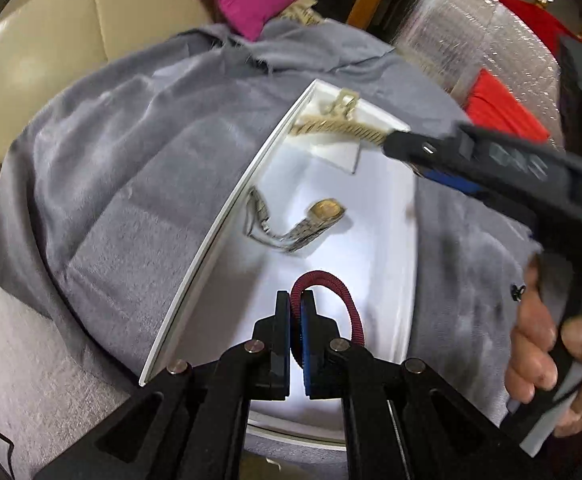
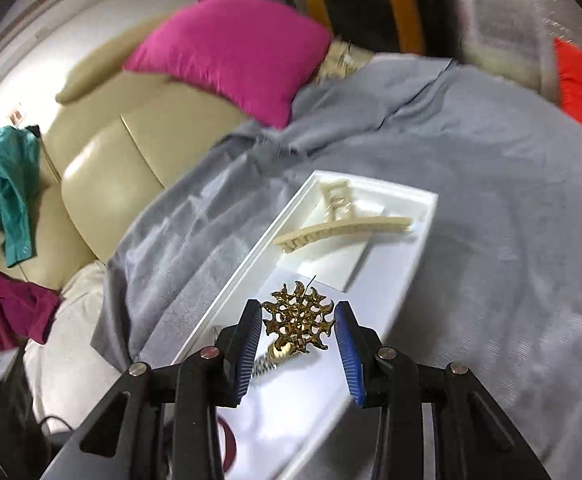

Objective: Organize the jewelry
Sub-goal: 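Carry the brooch in the right tool and hair tie in the left tool to the tray, then open the right tool to drop the brooch while the left tool releases the red hair tie into the tray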

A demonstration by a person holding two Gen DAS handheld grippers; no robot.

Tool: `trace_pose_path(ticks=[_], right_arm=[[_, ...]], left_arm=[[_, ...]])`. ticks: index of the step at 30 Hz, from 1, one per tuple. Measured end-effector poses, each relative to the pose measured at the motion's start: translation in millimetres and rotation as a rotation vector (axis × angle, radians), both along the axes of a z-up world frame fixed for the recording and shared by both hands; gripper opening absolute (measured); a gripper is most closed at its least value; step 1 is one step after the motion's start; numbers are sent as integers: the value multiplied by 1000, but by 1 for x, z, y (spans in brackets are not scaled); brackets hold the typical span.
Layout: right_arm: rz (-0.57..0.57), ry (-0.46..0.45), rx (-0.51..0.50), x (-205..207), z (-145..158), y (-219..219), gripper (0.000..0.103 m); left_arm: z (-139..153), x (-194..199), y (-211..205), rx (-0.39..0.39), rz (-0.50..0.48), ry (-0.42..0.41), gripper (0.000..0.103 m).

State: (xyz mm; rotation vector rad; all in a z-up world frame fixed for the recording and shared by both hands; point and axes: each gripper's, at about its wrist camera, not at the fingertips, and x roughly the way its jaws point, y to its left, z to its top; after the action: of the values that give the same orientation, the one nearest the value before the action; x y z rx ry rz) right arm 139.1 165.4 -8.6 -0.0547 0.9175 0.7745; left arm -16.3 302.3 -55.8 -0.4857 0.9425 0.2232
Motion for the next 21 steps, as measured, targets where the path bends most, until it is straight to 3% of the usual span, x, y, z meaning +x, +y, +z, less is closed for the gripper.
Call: trace_pose_path(ticks=[7, 15, 21], right_arm=[[27, 101, -87, 32, -28, 40, 40], [14, 172, -138, 43, -52, 57, 41], [7, 194, -93, 40, -45, 58, 57]], left_arm=[[-24, 9, 8, -62, 26, 87, 4], [-28, 14, 15, -70, 49, 101, 4], [-25, 12, 12, -66, 48, 107, 5]])
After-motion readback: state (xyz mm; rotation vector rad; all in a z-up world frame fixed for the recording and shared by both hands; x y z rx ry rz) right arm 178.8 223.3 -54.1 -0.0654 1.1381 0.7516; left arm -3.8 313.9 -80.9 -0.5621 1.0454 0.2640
